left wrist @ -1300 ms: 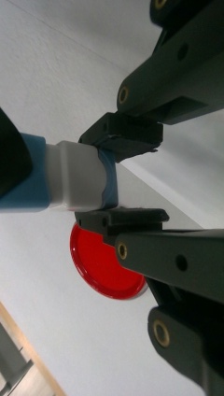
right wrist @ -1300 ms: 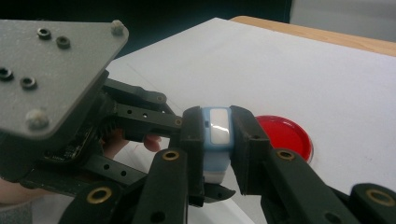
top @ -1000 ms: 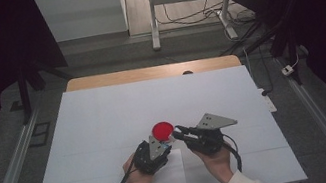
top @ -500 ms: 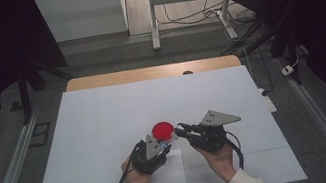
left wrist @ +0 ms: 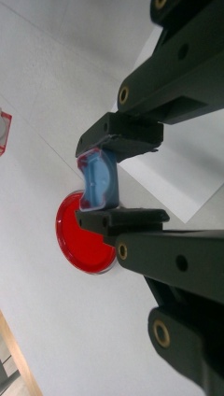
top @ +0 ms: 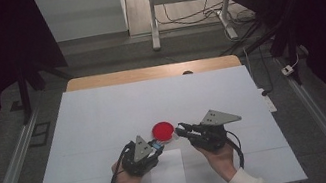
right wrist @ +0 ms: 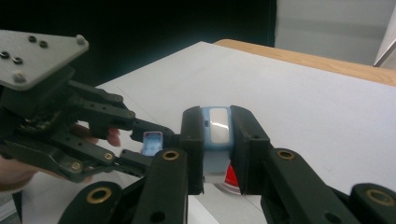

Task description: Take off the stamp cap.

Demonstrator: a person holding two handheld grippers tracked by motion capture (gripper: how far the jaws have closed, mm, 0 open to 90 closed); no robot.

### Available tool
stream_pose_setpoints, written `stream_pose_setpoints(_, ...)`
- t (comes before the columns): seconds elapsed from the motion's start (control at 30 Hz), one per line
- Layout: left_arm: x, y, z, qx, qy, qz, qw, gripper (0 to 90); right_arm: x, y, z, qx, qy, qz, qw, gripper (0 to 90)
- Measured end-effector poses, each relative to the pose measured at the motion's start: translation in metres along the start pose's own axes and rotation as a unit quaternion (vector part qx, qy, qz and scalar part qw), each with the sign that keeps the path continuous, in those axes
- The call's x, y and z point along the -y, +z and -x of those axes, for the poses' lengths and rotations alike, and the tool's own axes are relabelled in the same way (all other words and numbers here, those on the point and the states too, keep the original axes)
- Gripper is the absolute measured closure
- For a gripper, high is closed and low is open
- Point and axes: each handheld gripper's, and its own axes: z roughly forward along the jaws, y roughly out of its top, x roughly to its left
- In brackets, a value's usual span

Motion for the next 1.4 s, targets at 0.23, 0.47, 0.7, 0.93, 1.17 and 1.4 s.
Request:
stream_pose_setpoints(0.23, 0.004, -0.01, -0.007, 0.01, -0.001, 0.005, 0.9999, 64.9, 0.002, 0.003, 0.003, -0.008, -0.004, -0.002, 1.0, 75.0)
stream_pose_setpoints(0.47, 0.008, -0.018, -0.015, 0.017, -0.003, 0.009, 0.9998, 64.9, 0.003, 0.004, 0.008, -0.008, -0.011, -0.006, 0.9999, 75.0)
stream_pose_setpoints(0.7, 0.014, -0.03, -0.023, 0.019, -0.016, 0.017, 0.9995, 64.9, 0.004, 0.003, 0.012, -0.002, -0.015, -0.009, 0.9998, 75.0)
stream_pose_setpoints(0.93, 0.021, -0.044, -0.028, 0.011, -0.027, 0.021, 0.9994, 64.9, 0.004, 0.004, 0.009, -0.006, -0.021, -0.015, 0.9996, 75.0)
stream_pose_setpoints(1.17, 0.033, -0.057, -0.03, 0.003, -0.041, 0.018, 0.999, 64.9, 0.003, 0.003, 0.009, -0.007, -0.023, -0.017, 0.9996, 74.9)
stream_pose_setpoints(1.4, 0.048, -0.071, -0.037, -0.006, -0.06, 0.017, 0.9981, 64.9, 0.002, 0.004, 0.01, -0.008, -0.026, -0.022, 0.9994, 74.9)
